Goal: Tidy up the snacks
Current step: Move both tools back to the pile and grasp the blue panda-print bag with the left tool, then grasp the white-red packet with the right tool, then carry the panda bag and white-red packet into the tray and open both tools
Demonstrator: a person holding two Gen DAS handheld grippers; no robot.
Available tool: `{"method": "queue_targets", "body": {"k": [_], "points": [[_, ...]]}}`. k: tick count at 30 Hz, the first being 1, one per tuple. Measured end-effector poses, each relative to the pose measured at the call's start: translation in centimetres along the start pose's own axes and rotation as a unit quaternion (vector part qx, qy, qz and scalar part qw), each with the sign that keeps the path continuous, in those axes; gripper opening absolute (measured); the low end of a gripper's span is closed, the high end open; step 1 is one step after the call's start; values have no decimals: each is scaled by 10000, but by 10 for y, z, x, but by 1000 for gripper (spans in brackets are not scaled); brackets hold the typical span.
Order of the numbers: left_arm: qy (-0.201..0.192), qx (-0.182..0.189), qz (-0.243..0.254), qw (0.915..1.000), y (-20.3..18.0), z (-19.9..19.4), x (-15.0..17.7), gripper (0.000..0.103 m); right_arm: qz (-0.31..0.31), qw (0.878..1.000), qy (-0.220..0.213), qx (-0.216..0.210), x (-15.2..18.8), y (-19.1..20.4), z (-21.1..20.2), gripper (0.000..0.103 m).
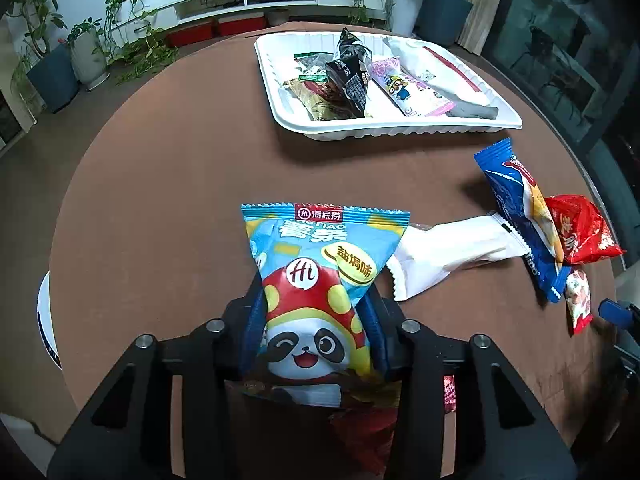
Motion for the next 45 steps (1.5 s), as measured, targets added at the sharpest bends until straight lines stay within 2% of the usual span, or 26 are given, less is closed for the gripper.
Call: {"method": "queue_targets", "body": {"k": [13,19,25,30,38,45], "points": [[-63,48,-26,10000,-1,-21,33,40,-24,9993,164,332,-14,-13,21,88],[-164,199,-203,9995,-7,-38,53,40,-353,9977,227,525,-23,-4,39,77],[-209,419,-217,9987,-21,-48,66,40,-901,9921,222,842,-19,4,45,59],[-220,510,-224,9982,-29,-51,75,40,-982,9899,286,979,-20,-5,42,37],[-275,598,-291,9974,-31,-60,81,40,-983,9901,391,923,-11,-5,33,34],[-283,887,-400,9948,-39,-65,88,38,-652,9952,483,538,-1,-4,20,31]]}}
Point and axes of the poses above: each gripper's, at about its wrist camera, not at the fingertips, and z roughly the way its jaws point, y to its left, x to its underside, the point moved 5 cm from there along z, roughly the way its jaws point, and after that the axes turned 3 degrees about -y, right-handed, at the moved point
